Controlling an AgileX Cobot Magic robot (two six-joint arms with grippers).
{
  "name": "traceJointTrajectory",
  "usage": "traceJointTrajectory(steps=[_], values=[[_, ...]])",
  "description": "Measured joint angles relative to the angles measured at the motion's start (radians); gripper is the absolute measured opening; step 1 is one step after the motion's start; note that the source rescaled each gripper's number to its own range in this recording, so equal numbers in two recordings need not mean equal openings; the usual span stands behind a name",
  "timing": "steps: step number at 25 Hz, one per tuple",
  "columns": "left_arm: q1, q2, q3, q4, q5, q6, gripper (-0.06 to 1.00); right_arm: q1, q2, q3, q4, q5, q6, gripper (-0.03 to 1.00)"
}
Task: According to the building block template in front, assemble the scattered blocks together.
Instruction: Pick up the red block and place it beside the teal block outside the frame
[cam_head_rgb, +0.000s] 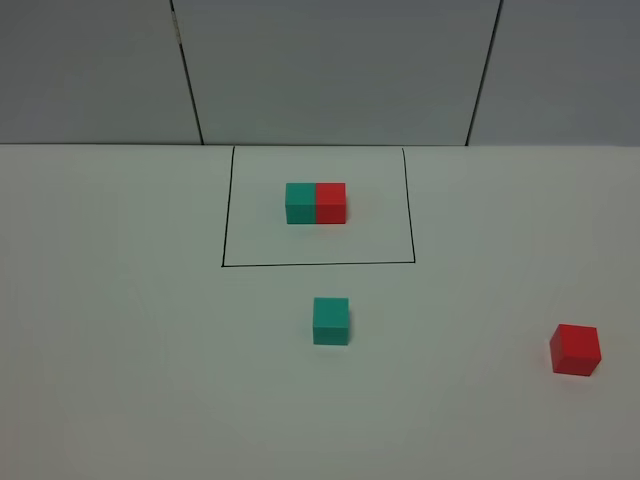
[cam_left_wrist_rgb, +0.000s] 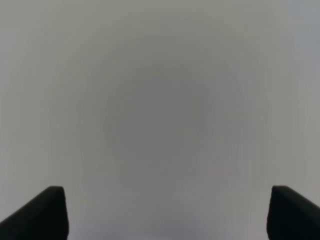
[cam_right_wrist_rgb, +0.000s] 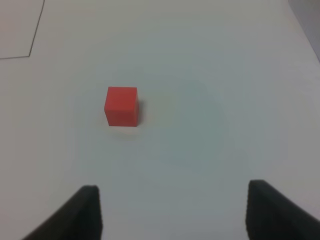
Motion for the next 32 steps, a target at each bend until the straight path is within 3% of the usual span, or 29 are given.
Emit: traceJointTrajectory(steps=[32], values=[[-0.022, -0.05, 0.0, -0.001, 0.002, -0.004, 0.87, 0.0, 0.0, 0.0, 0.0, 0.0, 0.0, 0.57]])
